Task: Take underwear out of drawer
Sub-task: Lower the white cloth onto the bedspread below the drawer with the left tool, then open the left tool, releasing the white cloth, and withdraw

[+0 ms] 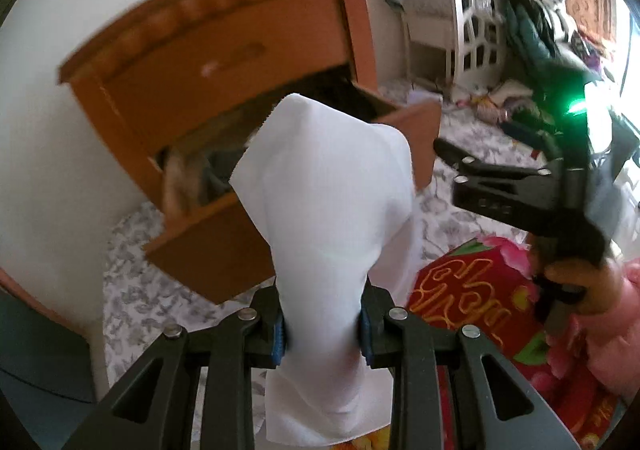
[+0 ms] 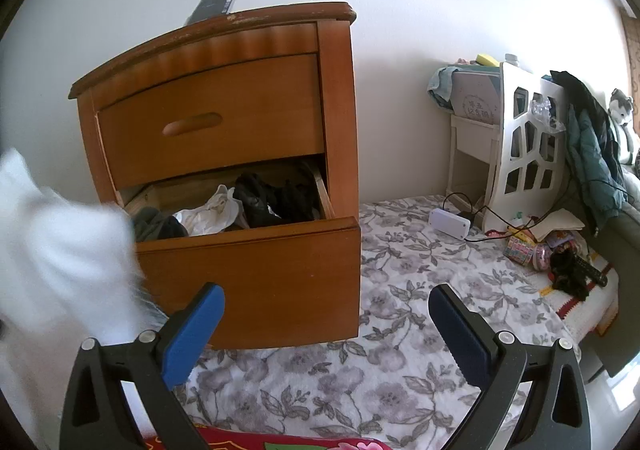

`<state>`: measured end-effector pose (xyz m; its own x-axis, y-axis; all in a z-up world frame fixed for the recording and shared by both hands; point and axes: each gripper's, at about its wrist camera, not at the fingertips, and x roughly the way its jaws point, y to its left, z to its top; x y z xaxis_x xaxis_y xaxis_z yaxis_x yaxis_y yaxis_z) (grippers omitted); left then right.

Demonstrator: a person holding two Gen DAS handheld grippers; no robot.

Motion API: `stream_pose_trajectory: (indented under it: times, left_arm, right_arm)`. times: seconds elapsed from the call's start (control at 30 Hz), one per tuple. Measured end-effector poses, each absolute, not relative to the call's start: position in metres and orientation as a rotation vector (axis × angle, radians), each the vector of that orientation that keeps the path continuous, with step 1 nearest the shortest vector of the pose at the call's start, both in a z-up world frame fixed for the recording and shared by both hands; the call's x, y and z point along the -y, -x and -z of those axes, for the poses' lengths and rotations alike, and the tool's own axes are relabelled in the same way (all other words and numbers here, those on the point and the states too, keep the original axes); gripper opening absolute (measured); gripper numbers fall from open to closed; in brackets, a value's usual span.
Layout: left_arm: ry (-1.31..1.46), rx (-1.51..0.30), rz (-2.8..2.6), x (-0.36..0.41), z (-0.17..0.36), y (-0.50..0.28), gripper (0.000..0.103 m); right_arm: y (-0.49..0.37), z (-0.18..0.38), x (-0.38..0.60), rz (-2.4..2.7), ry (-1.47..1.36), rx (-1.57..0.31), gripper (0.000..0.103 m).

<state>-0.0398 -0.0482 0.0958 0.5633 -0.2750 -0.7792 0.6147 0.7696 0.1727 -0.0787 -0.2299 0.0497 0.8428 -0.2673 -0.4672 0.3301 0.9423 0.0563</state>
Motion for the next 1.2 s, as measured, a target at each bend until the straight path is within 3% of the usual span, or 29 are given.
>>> stream_pose_trajectory:
  times: [0.5,0.87,1.2]
  left_arm:
    - [-0.376,-1.005,0.503,0.085,-0.008,-0.032,0.032]
    - [-0.333,-1.023,0.483,0.085,0.004,-0.028,0.055]
    - [-0.17,-1.027,0.461,0.061,-0.003,-0.017,0.068]
  right_arm:
    - [0.077,-0.049,0.231,0.31,-0.141,-0.486,0.103]
    - [0.077,-0.048,0.231,0.309,-0.141,-0.488,0.103]
    - [0.077,-0.047,0.229,0.305,-0.135,-0.493,0.103]
